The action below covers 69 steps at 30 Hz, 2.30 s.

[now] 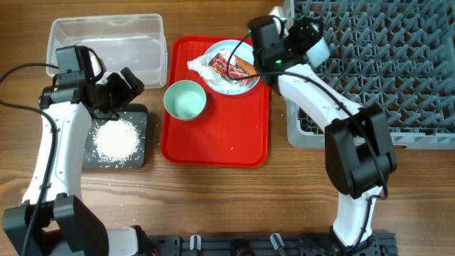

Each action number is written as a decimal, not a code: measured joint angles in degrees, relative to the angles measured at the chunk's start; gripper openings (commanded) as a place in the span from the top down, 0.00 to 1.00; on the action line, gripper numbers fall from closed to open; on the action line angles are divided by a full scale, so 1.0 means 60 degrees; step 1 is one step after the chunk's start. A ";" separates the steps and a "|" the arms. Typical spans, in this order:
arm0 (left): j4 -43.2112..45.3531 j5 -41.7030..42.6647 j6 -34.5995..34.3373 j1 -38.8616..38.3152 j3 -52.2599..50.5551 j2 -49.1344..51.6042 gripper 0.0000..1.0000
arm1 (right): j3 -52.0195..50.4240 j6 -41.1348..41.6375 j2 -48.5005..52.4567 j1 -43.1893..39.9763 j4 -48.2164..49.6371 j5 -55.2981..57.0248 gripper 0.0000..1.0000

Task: Sort waste into correct bins and load items into the dishwasher rack
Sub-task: 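Carry the light-blue bowl into the dish rack and release, then grasp the green bowl with the right gripper, then carry the green bowl into the dish rack and release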

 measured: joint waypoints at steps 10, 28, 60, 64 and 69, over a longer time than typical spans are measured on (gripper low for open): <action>0.0004 0.0000 0.0000 0.0000 0.0000 0.0000 0.00 | -0.0007 0.0743 -0.0047 0.0393 0.1002 -0.0401 0.00; 0.0000 -0.0036 0.0000 0.0000 0.0000 0.0004 0.00 | -0.0018 1.2739 0.0124 0.2368 -0.3311 -1.2488 0.74; 0.0000 -0.0040 -0.0004 0.0000 -0.0004 0.0004 0.00 | 0.0018 1.0961 -0.3803 -0.0769 -0.9890 -0.0226 0.96; 0.0007 -0.0040 0.0000 0.0000 0.0000 0.0000 0.00 | -0.0004 0.8623 -0.2936 -0.0812 -0.8360 0.0233 0.96; 0.0004 -0.0040 0.0000 0.0000 0.0000 0.0000 0.00 | -0.0011 0.5931 -0.2178 -0.0809 -0.7471 0.0586 0.96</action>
